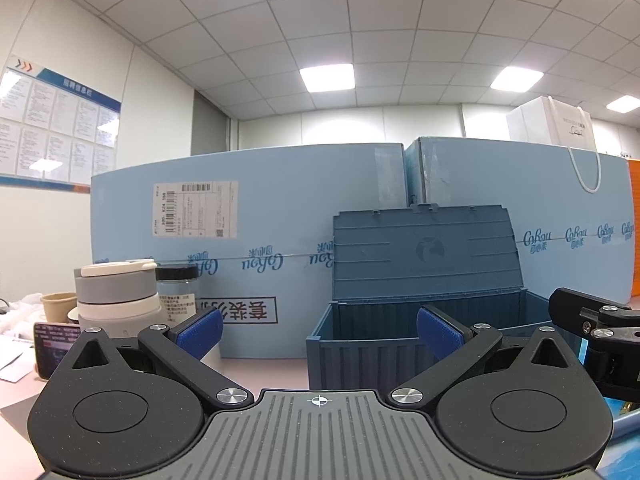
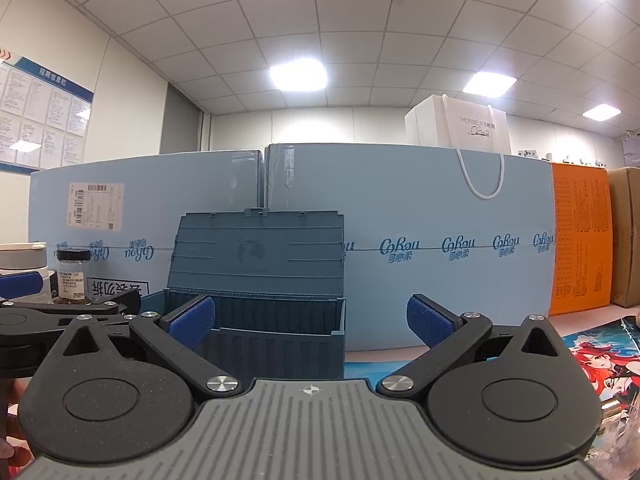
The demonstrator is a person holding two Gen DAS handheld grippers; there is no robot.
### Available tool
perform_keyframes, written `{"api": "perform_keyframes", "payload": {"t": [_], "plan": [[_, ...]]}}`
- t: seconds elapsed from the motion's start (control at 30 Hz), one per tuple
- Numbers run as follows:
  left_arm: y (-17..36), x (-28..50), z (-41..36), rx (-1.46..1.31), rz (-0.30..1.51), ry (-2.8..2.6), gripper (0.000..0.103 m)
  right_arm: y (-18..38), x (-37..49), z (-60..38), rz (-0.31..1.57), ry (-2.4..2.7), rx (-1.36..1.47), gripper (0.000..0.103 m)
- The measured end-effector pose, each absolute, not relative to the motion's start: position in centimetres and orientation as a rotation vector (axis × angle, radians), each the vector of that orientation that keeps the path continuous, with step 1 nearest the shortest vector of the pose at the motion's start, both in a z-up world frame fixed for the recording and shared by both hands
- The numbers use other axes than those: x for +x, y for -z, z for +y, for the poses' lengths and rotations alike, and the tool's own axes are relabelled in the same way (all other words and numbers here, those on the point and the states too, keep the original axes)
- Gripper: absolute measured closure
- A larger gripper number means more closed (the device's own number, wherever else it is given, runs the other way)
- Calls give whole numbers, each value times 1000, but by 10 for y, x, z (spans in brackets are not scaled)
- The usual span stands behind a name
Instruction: Organize rigid objects
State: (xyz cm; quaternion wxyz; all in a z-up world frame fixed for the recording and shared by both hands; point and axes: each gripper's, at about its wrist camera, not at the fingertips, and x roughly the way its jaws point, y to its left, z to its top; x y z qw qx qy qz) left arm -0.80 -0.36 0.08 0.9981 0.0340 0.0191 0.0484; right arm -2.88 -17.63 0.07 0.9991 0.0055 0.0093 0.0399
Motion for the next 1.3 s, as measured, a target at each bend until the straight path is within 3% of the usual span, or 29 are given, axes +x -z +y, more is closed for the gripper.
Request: {"api": "perform_keyframes", "payload": {"t": [1.3], "plan": [[0,-7,-4,65,41,-85,0,-1,-29,-176,18,-79,11,0]]}}
